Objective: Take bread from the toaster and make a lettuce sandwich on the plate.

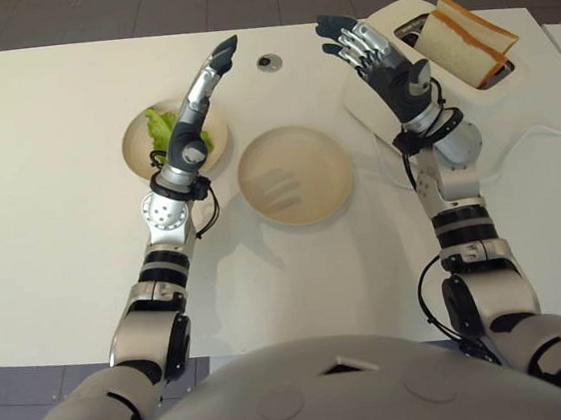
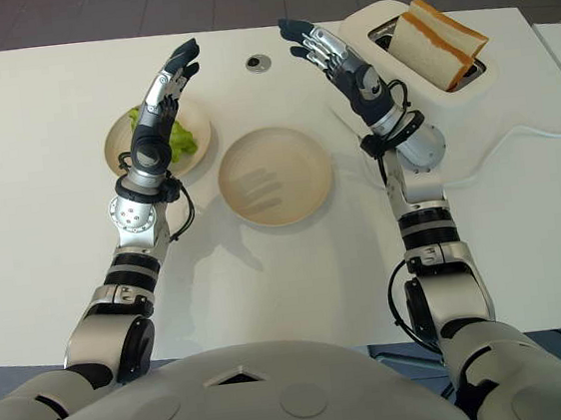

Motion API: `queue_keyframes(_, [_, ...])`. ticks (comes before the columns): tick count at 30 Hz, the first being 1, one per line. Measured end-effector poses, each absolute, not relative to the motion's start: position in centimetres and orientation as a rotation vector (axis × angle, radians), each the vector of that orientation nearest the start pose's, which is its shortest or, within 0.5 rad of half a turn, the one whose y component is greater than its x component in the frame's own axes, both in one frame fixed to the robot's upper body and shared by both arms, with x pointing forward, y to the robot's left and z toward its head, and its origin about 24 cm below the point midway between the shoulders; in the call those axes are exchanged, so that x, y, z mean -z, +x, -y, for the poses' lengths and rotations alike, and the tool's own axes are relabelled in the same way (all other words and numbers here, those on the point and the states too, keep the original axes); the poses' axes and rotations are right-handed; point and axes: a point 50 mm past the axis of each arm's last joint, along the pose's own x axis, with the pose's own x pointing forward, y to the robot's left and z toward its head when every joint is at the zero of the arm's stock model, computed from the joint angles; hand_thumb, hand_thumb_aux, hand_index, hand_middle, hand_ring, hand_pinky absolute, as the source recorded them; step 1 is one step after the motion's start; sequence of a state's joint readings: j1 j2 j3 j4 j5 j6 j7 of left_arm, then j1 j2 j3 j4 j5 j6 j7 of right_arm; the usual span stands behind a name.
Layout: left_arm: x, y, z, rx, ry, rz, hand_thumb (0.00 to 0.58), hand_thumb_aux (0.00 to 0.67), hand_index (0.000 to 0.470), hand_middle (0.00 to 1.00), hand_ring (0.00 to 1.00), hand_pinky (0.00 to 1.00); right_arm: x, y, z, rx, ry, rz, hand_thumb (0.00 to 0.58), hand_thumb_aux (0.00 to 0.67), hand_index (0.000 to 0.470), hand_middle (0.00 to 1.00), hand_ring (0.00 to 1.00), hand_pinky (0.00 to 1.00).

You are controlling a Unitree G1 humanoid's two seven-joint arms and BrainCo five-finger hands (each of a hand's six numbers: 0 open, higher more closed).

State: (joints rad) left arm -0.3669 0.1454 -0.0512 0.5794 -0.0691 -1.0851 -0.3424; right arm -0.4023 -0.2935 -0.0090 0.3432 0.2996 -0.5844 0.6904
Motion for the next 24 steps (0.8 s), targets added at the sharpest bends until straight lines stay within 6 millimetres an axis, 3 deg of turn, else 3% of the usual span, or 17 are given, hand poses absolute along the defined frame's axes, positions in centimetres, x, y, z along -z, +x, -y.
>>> queue_keyframes(13, [-10.0, 28.0, -13.5, 0.440, 0.213, 0.843, 0.000, 0.000, 0.000, 0.00, 0.00, 0.00, -13.9, 29.9, 16.8, -0.648, -0.277, 0.658, 0.000, 0.000, 0.000, 0.00, 0.00, 0.00])
queue_keyframes(16, [-10.0, 28.1, -13.7, 0.433, 0.216, 0.843, 0.000, 0.000, 0.000, 0.00, 0.00, 0.00, -15.9, 29.7, 19.1, -0.529, -0.413, 0.716, 0.000, 0.000, 0.000, 0.00, 0.00, 0.00])
queue_keyframes(19, [-10.0, 28.1, -13.8, 0.430, 0.218, 0.842, 0.000, 0.000, 0.000, 0.00, 0.00, 0.00, -18.0, 29.4, 21.9, -0.347, -0.677, 0.726, 0.000, 0.000, 0.000, 0.00, 0.00, 0.00])
queue_keyframes(24, [-10.0, 28.1, -13.8, 0.430, 0.220, 0.841, 0.000, 0.000, 0.000, 0.00, 0.00, 0.00, -20.1, 29.2, 25.5, -0.107, -0.927, 0.680, 0.000, 0.000, 0.000, 0.00, 0.00, 0.00])
